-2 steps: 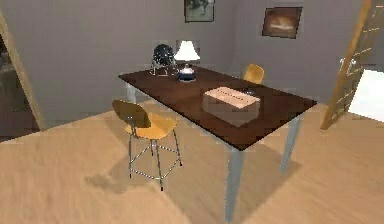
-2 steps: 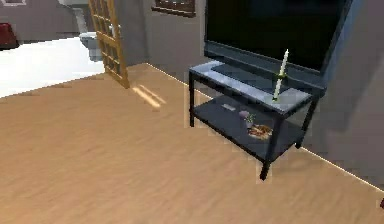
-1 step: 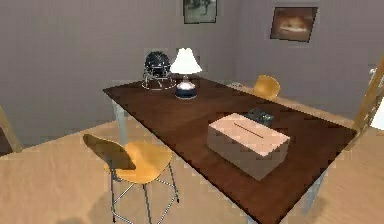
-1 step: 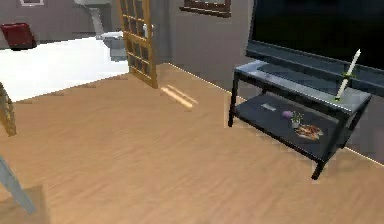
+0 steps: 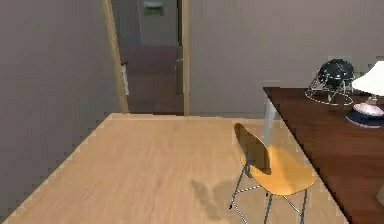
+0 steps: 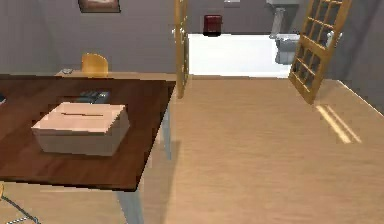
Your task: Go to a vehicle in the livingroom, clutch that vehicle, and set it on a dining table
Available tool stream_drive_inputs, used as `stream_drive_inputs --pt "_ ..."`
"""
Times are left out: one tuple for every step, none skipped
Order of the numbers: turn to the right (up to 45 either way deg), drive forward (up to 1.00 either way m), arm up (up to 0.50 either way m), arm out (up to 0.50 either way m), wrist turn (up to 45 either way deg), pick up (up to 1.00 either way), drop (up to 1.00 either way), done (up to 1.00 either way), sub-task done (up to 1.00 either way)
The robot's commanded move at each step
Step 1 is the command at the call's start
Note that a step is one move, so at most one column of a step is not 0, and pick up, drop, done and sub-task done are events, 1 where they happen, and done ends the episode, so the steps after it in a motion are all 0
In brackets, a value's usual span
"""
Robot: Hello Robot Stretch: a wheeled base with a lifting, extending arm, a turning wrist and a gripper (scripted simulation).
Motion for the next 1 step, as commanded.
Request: stream_drive_inputs --pt "-45.0 0.00 0.00 0.00 0.0 0.00 0.00 0.00 0.00"
